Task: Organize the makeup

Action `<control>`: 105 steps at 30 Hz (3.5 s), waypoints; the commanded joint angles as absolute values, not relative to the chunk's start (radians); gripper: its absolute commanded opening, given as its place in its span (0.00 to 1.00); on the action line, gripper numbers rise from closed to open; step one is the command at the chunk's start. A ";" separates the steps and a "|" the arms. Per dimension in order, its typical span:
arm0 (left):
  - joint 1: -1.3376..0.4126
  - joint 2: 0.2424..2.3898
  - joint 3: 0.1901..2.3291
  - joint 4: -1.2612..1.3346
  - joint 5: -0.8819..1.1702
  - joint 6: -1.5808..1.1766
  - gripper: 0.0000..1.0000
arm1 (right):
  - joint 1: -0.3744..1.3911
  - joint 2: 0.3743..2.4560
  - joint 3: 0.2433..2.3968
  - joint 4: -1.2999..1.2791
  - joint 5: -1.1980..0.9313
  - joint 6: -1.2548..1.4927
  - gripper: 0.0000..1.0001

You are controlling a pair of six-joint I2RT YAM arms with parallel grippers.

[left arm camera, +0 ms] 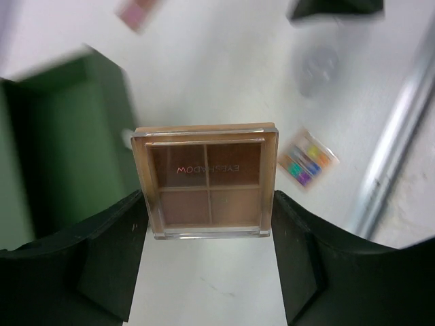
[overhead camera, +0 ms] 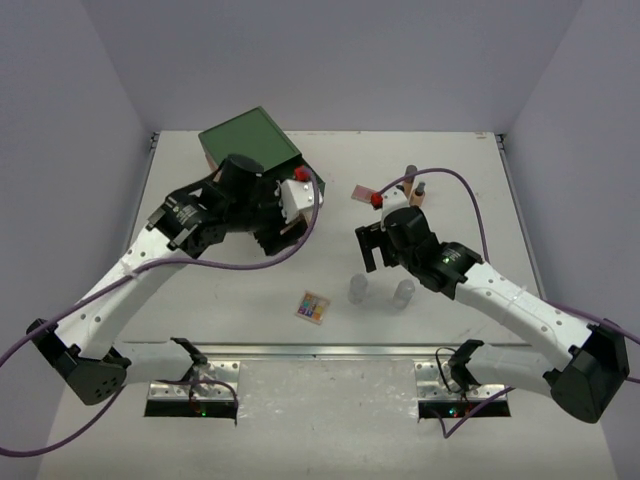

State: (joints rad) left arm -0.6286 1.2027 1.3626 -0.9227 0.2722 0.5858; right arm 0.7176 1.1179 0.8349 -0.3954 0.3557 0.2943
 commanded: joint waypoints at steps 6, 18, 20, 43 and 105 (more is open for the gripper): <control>-0.457 1.572 1.924 -0.900 -0.042 0.492 0.00 | 0.701 1.135 0.900 -0.383 0.360 0.298 0.99; -0.445 1.681 1.868 -0.845 -0.085 0.520 0.00 | 0.692 1.120 0.864 -0.403 0.357 0.322 0.99; -0.445 1.662 1.823 -0.852 -0.045 0.514 0.01 | 0.692 1.118 0.858 -0.413 0.359 0.324 0.99; -0.449 1.677 1.696 -0.844 -0.026 0.545 0.80 | 0.689 1.184 0.913 -0.423 0.245 0.246 0.99; 0.033 1.639 1.806 -0.779 0.090 0.425 0.94 | 1.071 2.009 1.153 -0.458 0.043 0.214 0.63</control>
